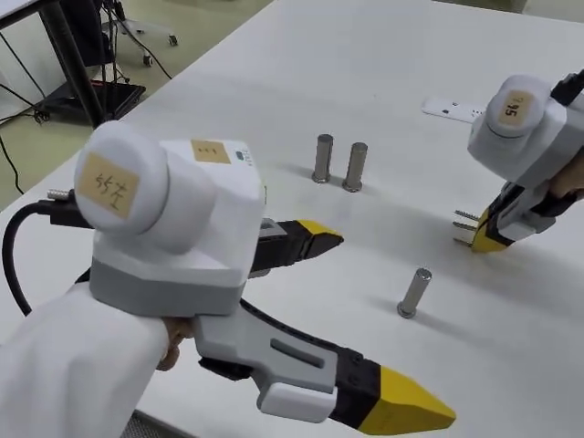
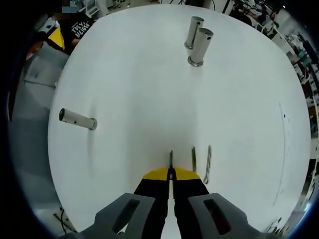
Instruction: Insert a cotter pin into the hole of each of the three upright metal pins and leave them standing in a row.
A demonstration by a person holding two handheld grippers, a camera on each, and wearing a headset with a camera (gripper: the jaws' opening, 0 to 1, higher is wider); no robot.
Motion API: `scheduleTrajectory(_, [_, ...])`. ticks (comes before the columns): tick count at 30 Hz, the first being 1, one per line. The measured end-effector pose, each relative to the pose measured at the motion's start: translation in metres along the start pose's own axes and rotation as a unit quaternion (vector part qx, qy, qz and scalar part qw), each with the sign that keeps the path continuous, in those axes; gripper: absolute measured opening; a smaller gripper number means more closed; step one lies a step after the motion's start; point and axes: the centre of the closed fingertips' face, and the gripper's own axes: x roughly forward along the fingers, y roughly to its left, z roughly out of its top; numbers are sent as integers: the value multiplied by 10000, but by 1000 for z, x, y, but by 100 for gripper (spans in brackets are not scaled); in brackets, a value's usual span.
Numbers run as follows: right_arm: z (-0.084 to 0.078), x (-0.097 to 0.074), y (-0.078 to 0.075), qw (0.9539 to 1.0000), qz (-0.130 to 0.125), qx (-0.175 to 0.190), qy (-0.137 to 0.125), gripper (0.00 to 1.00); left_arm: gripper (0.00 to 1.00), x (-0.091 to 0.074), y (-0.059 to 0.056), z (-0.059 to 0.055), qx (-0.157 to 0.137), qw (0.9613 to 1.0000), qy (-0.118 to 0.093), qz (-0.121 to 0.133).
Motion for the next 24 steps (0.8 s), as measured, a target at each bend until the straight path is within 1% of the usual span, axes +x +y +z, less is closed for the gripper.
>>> scheduleTrajectory(5, [0,0,0,10000,1,29,-43,0,99,1,0,-3,61,9999,90,-30])
scheduleTrajectory(8, [0,0,1,10000,-8,38,-47,0,98,1,3,-6,-79,9999,89,33])
scheduleTrajectory(9, [0,0,1,10000,-20,41,-39,0,97,0,4,-6,-102,9999,87,62])
scheduleTrajectory(10, [0,0,1,10000,-28,45,-31,0,94,0,6,-4,-161,9998,4,108])
scheduleTrajectory(11, [0,0,1,10000,-38,38,-20,0,93,0,5,0,-281,9995,-115,99])
scheduleTrajectory(12, [0,0,1,10000,-41,25,-15,0,93,-1,5,1,-333,9993,-162,87])
scheduleTrajectory(14, [0,0,1,10000,-47,14,-6,0,92,-1,9,4,-203,9994,-202,180])
scheduleTrajectory(17, [0,-1,2,10000,-56,16,-11,0,89,-1,14,5,-236,9990,-208,330])
scheduleTrajectory(21, [1,-1,3,10000,-66,27,-31,0,85,-1,16,4,-199,9989,-201,370])
scheduleTrajectory(24, [1,-2,4,10000,-60,54,-50,0,82,0,16,3,-111,9990,-171,404])
